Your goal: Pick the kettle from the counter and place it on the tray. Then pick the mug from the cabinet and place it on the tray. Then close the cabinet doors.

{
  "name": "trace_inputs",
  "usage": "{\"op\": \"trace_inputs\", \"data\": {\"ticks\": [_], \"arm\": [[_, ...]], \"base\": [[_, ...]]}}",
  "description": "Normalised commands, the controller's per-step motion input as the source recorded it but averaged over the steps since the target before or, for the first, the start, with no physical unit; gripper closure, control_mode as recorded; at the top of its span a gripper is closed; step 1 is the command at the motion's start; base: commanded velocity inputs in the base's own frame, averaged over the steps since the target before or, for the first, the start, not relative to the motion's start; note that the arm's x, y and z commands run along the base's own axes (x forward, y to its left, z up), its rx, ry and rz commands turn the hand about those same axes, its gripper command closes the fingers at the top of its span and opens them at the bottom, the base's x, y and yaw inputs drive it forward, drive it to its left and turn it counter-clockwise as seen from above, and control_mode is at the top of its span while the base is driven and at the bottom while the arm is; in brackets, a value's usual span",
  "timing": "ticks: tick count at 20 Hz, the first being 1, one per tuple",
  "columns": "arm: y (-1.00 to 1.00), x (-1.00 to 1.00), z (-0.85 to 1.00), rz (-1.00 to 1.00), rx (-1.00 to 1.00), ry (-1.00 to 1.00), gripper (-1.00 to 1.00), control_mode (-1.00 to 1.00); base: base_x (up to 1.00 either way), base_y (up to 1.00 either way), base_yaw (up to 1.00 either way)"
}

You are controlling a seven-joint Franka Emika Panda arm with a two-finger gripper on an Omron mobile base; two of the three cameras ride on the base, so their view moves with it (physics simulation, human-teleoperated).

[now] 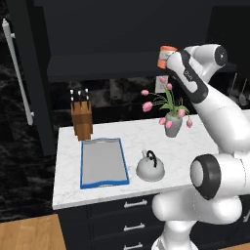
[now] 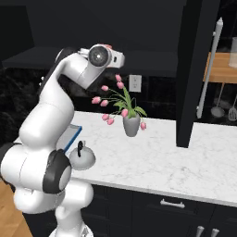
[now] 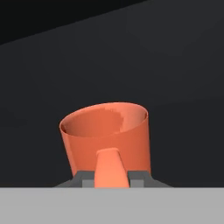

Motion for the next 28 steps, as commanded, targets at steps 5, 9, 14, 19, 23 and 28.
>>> {"op": "trace_inputs", "data": {"ticks": [5, 9, 14, 19, 23, 28], "arm": [[0.23, -1.0, -0.04, 0.0, 0.02, -0.02, 1.0, -1.0], [0.6, -1.0, 0.0, 0.0, 0.0, 0.0, 1.0, -1.0], [0.8, -0.96, -0.06, 0.02, -0.04, 0.01, 1.0, -1.0], [1.0, -0.56, -0.18, -0.01, -0.11, 0.14, 1.0, -1.0], [1.0, -0.12, -0.29, -0.11, -0.11, 0.24, 1.0, -1.0], [0.9, -0.12, -0.48, -0.16, 0.0, 0.05, 1.0, -1.0]], "base": [[0.0, 0.0, 0.0], [0.0, 0.0, 0.0], [0.0, 0.0, 0.0], [0.0, 0.0, 0.0], [0.0, 0.0, 0.0], [0.0, 0.0, 0.0]]}}
